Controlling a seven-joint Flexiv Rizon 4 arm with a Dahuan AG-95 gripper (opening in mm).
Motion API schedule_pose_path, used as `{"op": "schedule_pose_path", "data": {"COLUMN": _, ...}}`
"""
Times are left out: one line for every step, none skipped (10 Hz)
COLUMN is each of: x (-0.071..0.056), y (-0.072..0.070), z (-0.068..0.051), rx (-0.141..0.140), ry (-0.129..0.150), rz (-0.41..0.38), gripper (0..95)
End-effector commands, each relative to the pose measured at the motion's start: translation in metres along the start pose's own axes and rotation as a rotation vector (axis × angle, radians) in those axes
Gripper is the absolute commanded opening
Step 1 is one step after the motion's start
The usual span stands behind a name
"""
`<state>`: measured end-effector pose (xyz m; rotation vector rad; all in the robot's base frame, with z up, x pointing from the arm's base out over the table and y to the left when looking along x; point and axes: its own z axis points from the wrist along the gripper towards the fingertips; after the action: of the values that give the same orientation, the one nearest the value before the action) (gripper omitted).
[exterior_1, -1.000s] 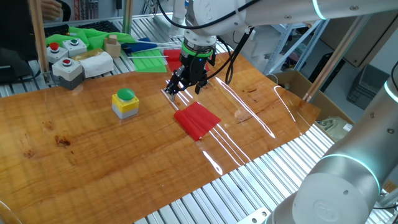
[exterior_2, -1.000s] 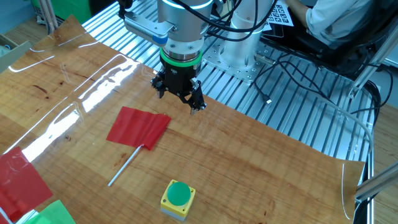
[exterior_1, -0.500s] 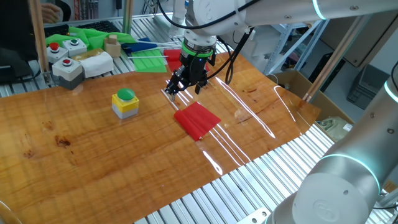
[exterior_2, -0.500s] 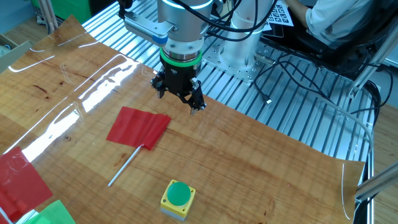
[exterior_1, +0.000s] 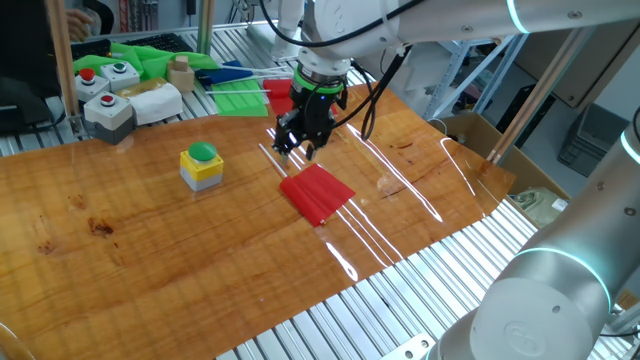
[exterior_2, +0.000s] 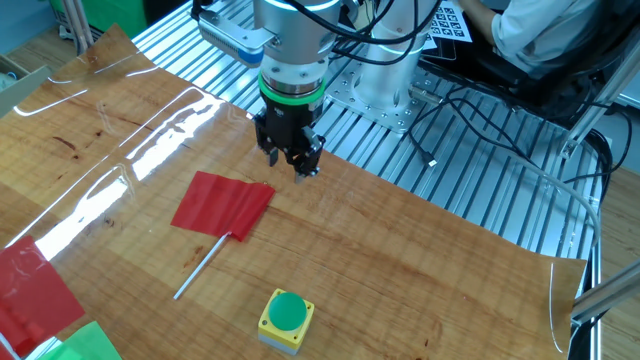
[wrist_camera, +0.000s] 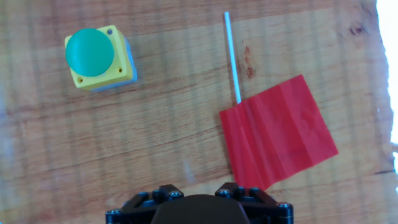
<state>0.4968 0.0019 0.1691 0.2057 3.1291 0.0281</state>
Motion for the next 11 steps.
{"op": "schedule_pose_path", "data": {"x": 0.0, "y": 0.0, "z": 0.002, "rx": -0.001, "ry": 0.002, "rz": 0.01, "gripper": 0.0}}
{"op": "schedule_pose_path", "data": {"x": 0.0, "y": 0.001, "z": 0.002, "rx": 0.0, "ry": 0.002, "rz": 0.016, "gripper": 0.0}}
{"op": "schedule_pose_path", "data": {"x": 0.0, "y": 0.001, "z": 0.003, "rx": 0.0, "ry": 0.007, "rz": 0.015, "gripper": 0.0}}
{"op": "schedule_pose_path", "data": {"x": 0.001, "y": 0.001, "z": 0.004, "rx": 0.0, "ry": 0.01, "rz": 0.012, "gripper": 0.0}}
{"op": "schedule_pose_path", "data": {"x": 0.002, "y": 0.001, "z": 0.005, "rx": -0.003, "ry": 0.009, "rz": 0.004, "gripper": 0.0}}
{"op": "schedule_pose_path", "data": {"x": 0.003, "y": 0.001, "z": 0.006, "rx": -0.003, "ry": 0.009, "rz": -0.001, "gripper": 0.0}}
{"op": "schedule_pose_path", "data": {"x": 0.003, "y": 0.002, "z": 0.007, "rx": -0.004, "ry": 0.01, "rz": -0.004, "gripper": 0.0}}
{"op": "schedule_pose_path", "data": {"x": 0.005, "y": 0.002, "z": 0.01, "rx": -0.009, "ry": 0.01, "rz": -0.009, "gripper": 0.0}}
{"op": "schedule_pose_path", "data": {"x": 0.007, "y": 0.002, "z": 0.013, "rx": -0.012, "ry": 0.006, "rz": -0.01, "gripper": 0.0}}
{"op": "schedule_pose_path", "data": {"x": 0.008, "y": 0.002, "z": 0.013, "rx": -0.013, "ry": 0.002, "rz": -0.01, "gripper": 0.0}}
{"op": "schedule_pose_path", "data": {"x": 0.011, "y": 0.002, "z": 0.014, "rx": -0.014, "ry": 0.002, "rz": -0.014, "gripper": 0.0}}
